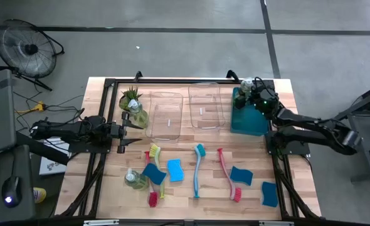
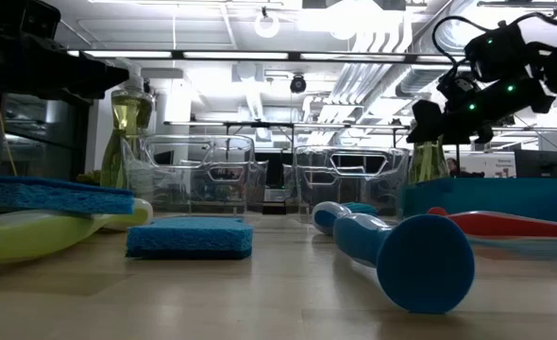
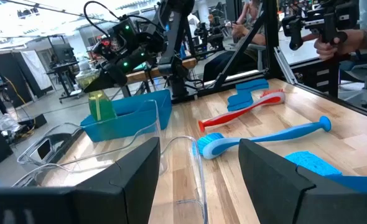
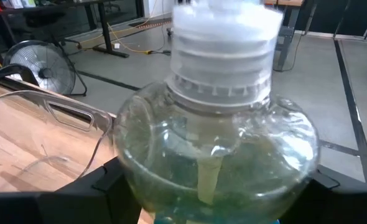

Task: Pick & Place Kitchen Sink Supplies
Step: Put the bottom right green dishwashing liquid dispenser into the blue bin

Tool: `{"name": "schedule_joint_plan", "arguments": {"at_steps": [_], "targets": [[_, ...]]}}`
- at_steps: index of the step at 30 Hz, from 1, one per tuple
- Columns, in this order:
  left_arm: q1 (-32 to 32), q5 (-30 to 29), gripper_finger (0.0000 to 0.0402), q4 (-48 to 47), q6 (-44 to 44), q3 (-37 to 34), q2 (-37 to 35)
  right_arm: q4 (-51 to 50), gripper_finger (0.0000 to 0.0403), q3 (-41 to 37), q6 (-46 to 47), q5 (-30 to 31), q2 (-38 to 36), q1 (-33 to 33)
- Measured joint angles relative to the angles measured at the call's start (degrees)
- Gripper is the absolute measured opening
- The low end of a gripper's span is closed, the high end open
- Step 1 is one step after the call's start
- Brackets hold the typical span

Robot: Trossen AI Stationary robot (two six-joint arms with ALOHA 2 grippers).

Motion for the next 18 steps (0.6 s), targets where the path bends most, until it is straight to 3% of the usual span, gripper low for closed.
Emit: {"name": "schedule_joint_plan", "arguments": {"at_steps": [10, 18], "targets": [[0.00, 0.00, 0.0213, 0.01, 0.01, 0.01, -0.01, -10.54, 0.0273, -0.02, 0.05, -1.74, -10.06, -0.02], [0.00, -0.02, 0.0213, 0.02, 0.02, 0.00, 0.00, -11.82, 0.0273, -0.04, 0.10, -4.02, -13.32, -0.02]]}}
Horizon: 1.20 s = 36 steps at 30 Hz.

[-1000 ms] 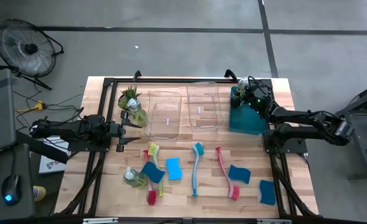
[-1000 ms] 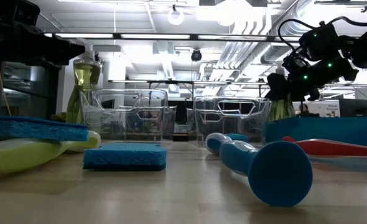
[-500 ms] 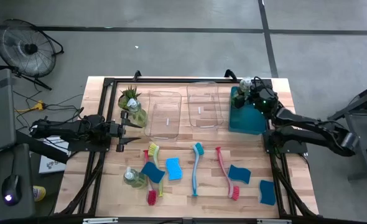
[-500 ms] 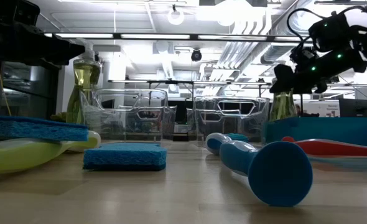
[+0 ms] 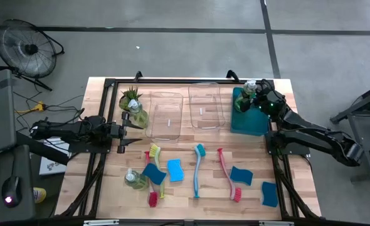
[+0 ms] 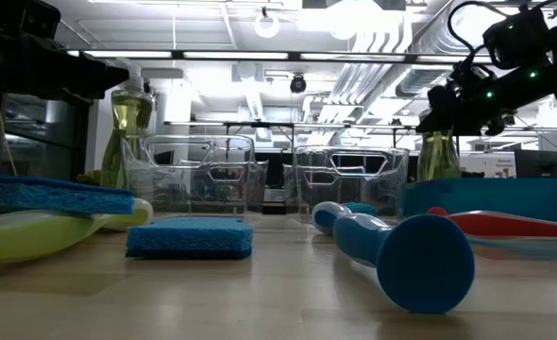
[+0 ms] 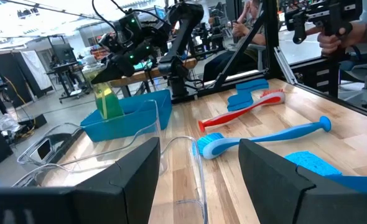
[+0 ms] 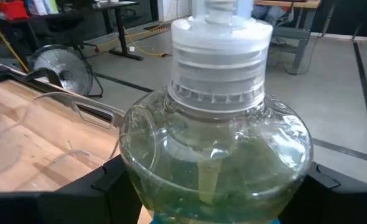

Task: Pick & Place Kitchen Sink Supplies
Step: Put the bottom right green dishwashing liquid dispenser into the blue bin

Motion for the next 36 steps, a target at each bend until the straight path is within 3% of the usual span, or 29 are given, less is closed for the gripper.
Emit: {"name": "schedule_joint_plan", "arguments": {"at_steps": [10, 36], "targets": [[0.00, 0.02, 0.0213, 0.00, 0.00, 0.00, 0.00, -1.78, 0.0275, 0.00, -0.42, -1.97, -0.03, 0.00], [0.00, 0.01, 0.0213, -0.02, -0.01, 0.00, 0.00, -2.95, 0.0331, 0.04, -3.04, -4.72, -0.05, 0.00]]}}
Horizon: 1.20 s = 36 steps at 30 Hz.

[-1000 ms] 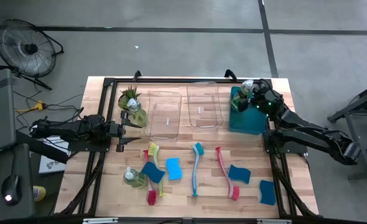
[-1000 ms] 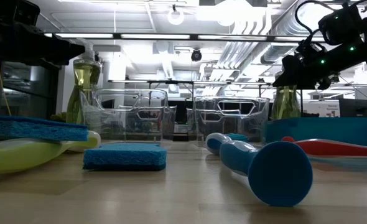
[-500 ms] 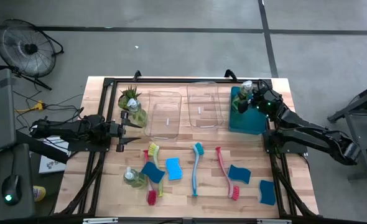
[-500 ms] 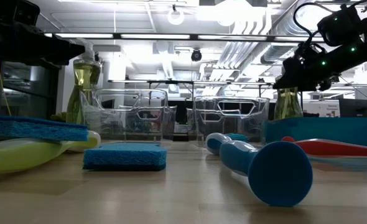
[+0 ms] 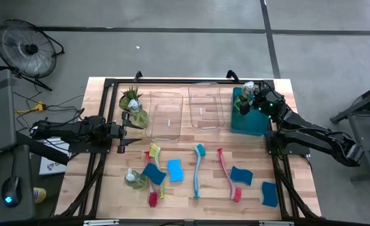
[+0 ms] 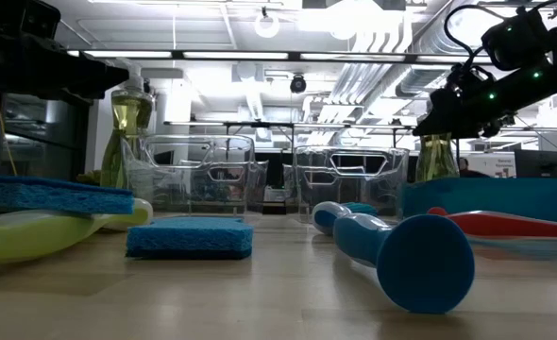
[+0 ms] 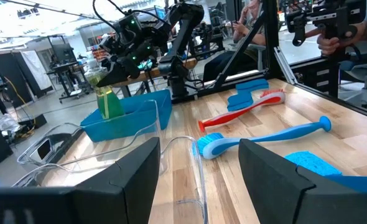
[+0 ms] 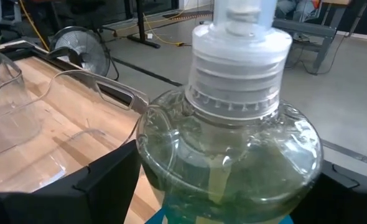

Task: Pick & Place Kitchen Sink Supplies
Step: Put the bottom right green dishwashing liquid dispenser into the blue bin

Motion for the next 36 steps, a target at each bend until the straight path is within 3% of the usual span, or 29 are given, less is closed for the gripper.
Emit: {"name": "schedule_joint_plan", "arguments": {"at_steps": [16, 28, 36], "targets": [[0.01, -0.01, 0.0213, 0.02, 0.00, 0.01, -0.02, -0.90, 0.0331, 0.00, -1.08, -1.54, 0.00, 0.02], [0.00, -0.02, 0.0213, 0.01, 0.01, 0.01, -0.02, -1.04, 0.0328, 0.00, 4.79, -3.42, 0.02, 0.00], [0.00, -0.01, 0.0213, 0.01, 0.01, 0.00, -0.02, -2.71, 0.0332, 0.00, 2.94, 2.49, 0.04, 0.02]]}}
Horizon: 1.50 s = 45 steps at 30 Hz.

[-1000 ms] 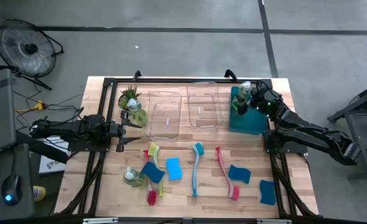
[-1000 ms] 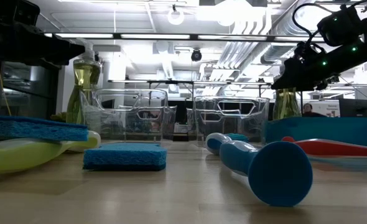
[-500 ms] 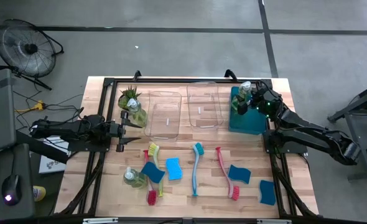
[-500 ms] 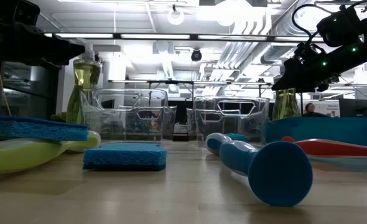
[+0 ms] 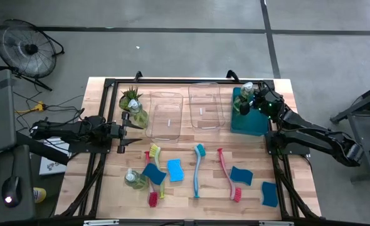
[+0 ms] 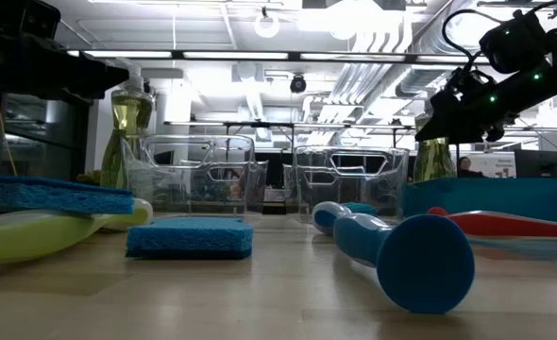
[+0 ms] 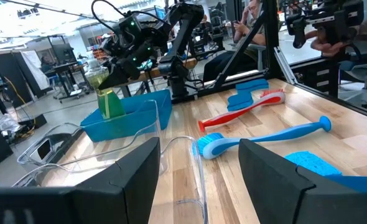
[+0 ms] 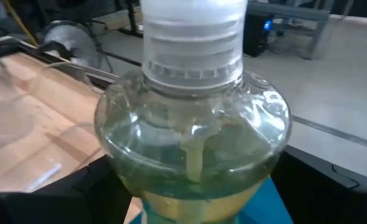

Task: Pick & Place Kitchen Sink Supplies
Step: Put the bottom right green dishwashing liquid dispenser into the blue bin, then put the top green dishwashing liquid dispenser into the blue bin

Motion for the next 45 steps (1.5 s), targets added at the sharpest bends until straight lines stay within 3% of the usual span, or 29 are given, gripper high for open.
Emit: {"name": "schedule_joint_plan", "arguments": {"at_steps": [8, 21, 40, 45], "targets": [[0.00, 0.02, 0.0213, -0.01, -0.01, 0.02, 0.00, -1.56, 0.0395, 0.00, 0.11, -0.56, 0.00, 0.00], [0.00, -0.01, 0.0213, 0.01, 0.01, 0.00, 0.00, -3.88, 0.0397, 0.78, 0.47, -3.74, 0.00, 0.00], [0.00, 0.00, 0.0213, -0.01, -0.02, 0.02, 0.00, -42.10, 0.0399, 26.34, 0.83, -5.69, -0.02, -0.01], [0.00, 0.02, 0.0213, 0.00, 0.01, 0.01, 0.00, -49.88, 0.0397, 33.73, 2.30, -10.08, -0.29, 0.00]]}}
